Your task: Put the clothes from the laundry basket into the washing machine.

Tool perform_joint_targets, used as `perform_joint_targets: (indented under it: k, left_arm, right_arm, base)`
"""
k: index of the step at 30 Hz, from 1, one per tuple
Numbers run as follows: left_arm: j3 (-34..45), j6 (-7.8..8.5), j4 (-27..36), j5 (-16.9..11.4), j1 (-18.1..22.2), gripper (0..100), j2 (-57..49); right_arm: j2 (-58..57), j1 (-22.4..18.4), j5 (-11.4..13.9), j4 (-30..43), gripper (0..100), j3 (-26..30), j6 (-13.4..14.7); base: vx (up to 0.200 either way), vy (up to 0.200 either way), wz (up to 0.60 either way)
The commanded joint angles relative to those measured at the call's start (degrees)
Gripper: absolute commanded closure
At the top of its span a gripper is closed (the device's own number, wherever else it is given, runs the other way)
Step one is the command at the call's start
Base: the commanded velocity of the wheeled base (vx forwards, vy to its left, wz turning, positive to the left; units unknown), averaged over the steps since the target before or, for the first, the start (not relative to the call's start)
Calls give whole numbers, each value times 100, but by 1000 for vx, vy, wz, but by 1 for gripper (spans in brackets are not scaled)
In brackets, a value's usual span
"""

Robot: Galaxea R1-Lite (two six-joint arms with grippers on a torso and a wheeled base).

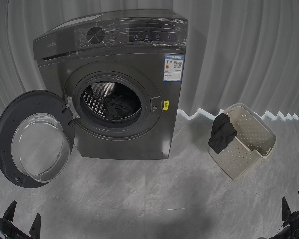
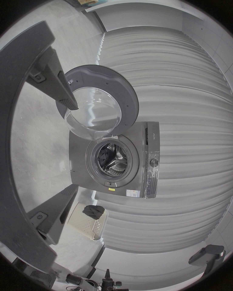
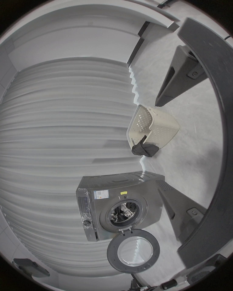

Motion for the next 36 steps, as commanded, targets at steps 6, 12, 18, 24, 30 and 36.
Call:
perform_joint_targets:
  k: [6,12,18,24,30,36]
  left_arm:
    - [92,15,-3,-4,2,0,-77]
    - [92,6,6,-4,2,0,-77]
    - [92,6,-3,5,2,0,-77]
    - [92,33,-3,5,2,0,-77]
    - [92,24,-3,5,2,0,-77]
    - [92,24,-3,5,2,0,-77]
  right_arm:
    - [-77,36,591,-55,0,145,-126]
    - [-77,36,626,-55,0,145,-143]
    - [-77,36,626,-55,0,145,-143]
    - [-77,36,626,-55,0,145,-143]
    - [-77,36,626,-55,0,145,-143]
    - [-77,36,626,-55,0,145,-143]
  base:
    - [0,-133,0]
    - [0,0,0]
    - [0,-167,0]
    - [0,-133,0]
    - [0,0,0]
    - [167,0,0]
